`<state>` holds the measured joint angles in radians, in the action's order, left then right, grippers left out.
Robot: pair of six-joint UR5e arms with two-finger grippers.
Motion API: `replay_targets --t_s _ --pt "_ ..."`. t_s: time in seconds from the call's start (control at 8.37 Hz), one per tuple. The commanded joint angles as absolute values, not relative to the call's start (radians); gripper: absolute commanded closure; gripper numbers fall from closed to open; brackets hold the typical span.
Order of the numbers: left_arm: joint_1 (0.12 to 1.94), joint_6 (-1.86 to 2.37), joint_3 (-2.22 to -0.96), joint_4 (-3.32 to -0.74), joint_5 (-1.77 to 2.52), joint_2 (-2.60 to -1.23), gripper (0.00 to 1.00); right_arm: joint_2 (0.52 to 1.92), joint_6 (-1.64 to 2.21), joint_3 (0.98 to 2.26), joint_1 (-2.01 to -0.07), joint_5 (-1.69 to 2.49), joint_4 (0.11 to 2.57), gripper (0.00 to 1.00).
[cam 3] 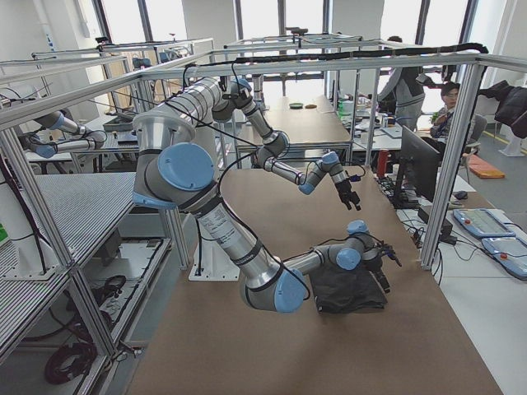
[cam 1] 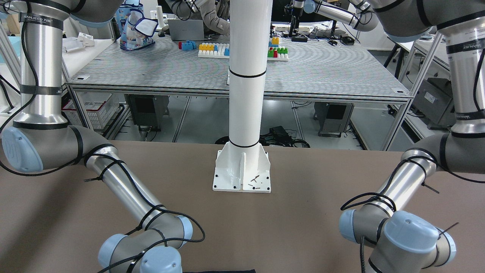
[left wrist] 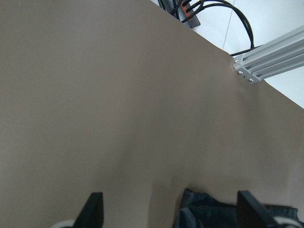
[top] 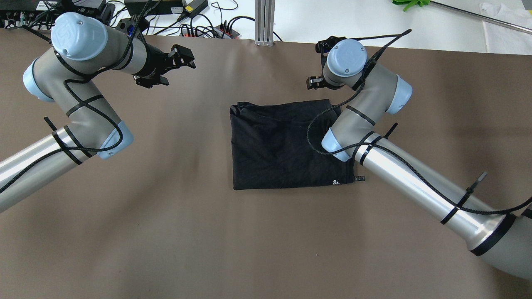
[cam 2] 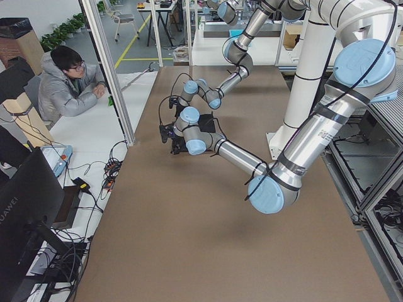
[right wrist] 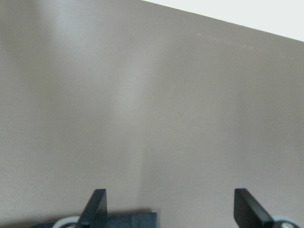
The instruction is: Fold clothes
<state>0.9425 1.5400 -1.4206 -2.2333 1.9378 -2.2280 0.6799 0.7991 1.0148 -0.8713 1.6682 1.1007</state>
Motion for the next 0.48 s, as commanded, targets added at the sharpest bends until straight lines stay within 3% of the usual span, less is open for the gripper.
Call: replay_targets --t_s 0.0,0.36 --pt "1.004 1.5 -1.43 -2.224 1.957 -2.229 0.0 0.701 0.648 1.014 -0.977 1.734 1.107 0.06" --pt "1.208 1.053 -1.431 -2.142 2.069 -2.11 0.0 0.924 0.369 1.155 -1.153 1.869 1.127 0.06"
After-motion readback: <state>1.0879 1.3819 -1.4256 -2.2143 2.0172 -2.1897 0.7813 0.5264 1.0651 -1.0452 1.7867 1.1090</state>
